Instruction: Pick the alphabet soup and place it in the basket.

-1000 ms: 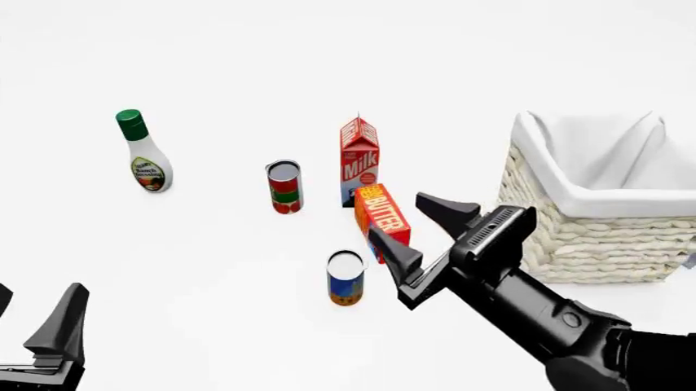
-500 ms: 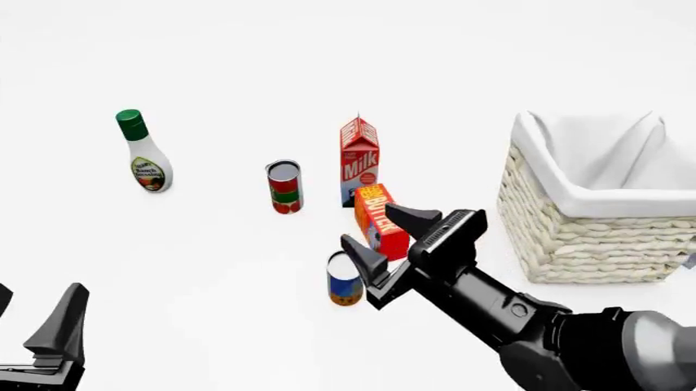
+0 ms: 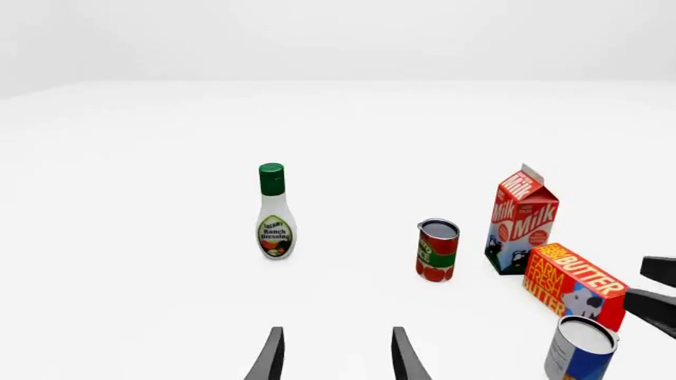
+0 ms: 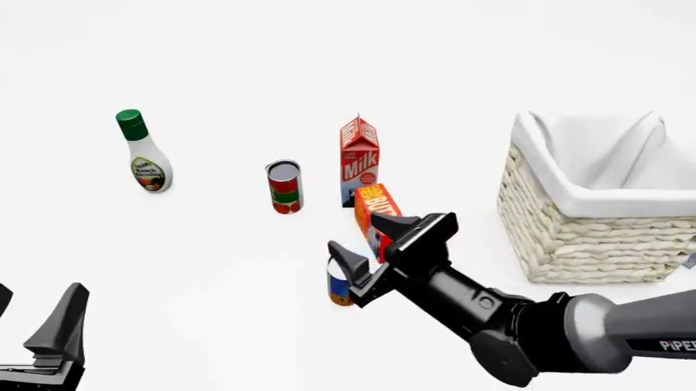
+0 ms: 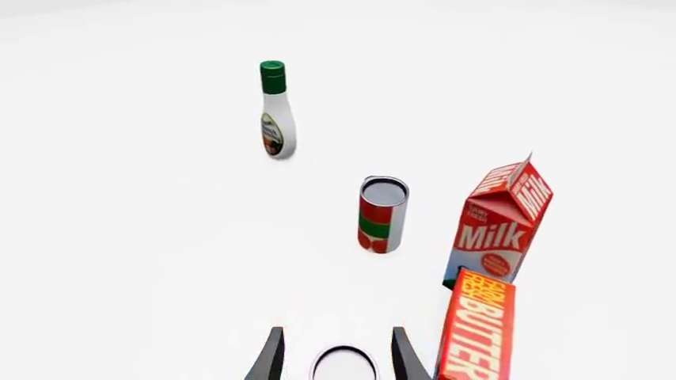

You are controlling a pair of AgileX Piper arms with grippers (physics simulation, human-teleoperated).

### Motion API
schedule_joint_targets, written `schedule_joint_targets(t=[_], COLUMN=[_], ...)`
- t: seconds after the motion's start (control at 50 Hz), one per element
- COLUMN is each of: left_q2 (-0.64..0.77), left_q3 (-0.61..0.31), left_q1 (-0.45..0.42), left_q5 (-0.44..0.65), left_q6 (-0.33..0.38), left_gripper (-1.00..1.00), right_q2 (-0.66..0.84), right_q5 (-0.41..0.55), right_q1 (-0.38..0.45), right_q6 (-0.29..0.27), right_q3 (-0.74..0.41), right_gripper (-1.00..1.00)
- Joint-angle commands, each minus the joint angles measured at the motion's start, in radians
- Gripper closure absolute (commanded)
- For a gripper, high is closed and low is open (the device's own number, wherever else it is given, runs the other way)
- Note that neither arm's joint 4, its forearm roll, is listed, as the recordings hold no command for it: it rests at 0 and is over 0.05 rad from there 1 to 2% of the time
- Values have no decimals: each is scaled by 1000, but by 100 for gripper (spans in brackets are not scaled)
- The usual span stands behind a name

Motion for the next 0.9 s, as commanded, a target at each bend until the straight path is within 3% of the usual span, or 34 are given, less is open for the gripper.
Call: schedule_joint_targets(t=[0.02, 0.9], left_q2=[0, 0], left_q3=[0, 0], left_q1=[0, 0], left_q5=[0, 0], left_q6=[0, 0], left_gripper=[-100, -100], right_q2=[64, 263], right_q5=[-26, -111], right_q1=[-10, -28], right_q6=[18, 82], right_q3=[-16, -70], right_gripper=[-100, -100])
